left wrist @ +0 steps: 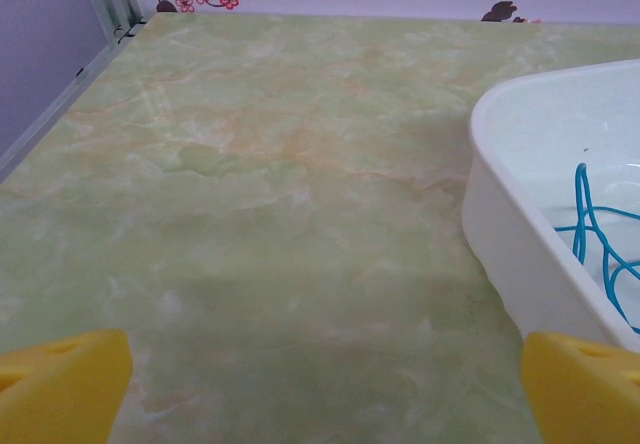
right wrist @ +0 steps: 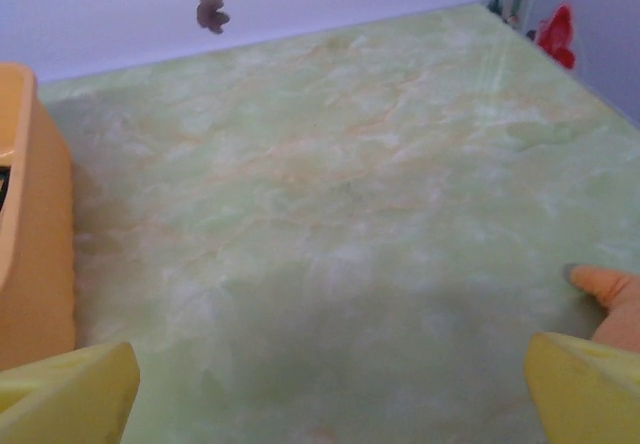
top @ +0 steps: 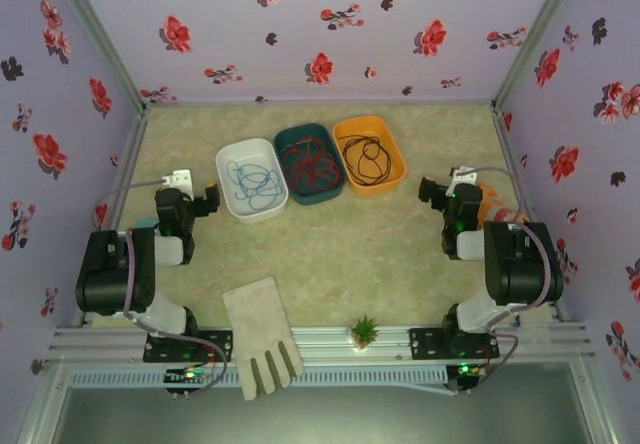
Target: Untangle the cables
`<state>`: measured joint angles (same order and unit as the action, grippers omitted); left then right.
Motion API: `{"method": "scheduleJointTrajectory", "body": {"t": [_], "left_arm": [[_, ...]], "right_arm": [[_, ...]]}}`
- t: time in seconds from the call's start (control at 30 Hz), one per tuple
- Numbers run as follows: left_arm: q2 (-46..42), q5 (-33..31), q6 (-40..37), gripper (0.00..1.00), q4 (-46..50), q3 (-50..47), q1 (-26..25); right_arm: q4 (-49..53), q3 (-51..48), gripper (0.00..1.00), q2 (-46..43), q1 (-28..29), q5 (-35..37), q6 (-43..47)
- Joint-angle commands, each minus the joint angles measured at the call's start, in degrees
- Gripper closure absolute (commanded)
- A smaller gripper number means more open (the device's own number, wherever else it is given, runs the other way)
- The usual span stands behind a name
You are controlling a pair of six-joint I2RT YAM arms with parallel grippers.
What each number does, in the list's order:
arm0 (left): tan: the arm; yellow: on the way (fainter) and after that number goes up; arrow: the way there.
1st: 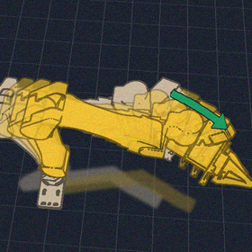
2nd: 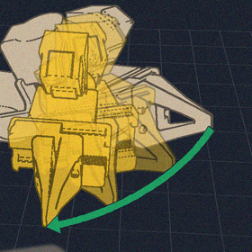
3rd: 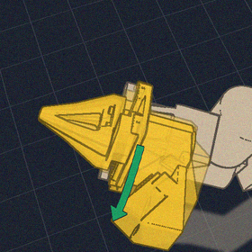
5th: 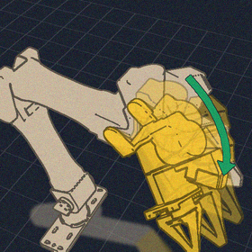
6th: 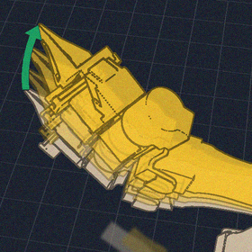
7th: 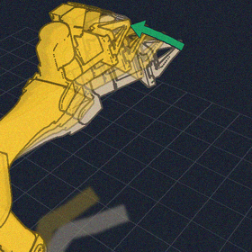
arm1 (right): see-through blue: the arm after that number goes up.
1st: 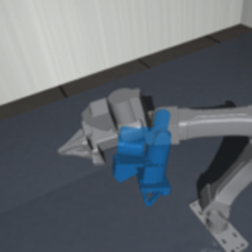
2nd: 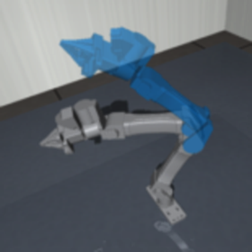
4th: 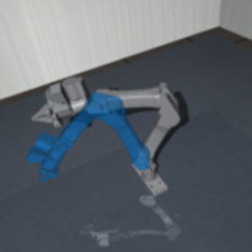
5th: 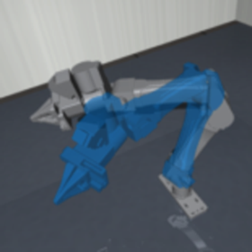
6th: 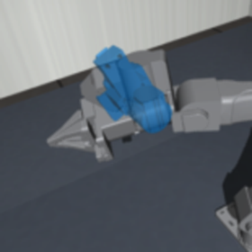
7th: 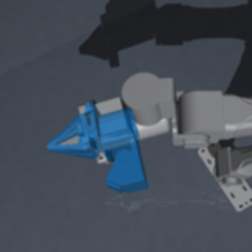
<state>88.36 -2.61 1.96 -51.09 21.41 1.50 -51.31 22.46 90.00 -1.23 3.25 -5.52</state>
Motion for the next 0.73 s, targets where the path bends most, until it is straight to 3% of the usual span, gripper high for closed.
{"method": "scheduleJointTrajectory", "body": {"t": [0.0,0.7], "left_arm": [[0.0,-0.82,-0.72,0.0,0.69,1.27,-0.4],[-0.01,-0.4,-1.01,0.0,1.08,1.53,-0.53]], "right_arm": [[0.19,-0.05,0.01,-0.35,-0.17,-1.84,0.62],[0.38,-0.04,0.01,-0.43,-0.17,-1.84,0.6]]}}
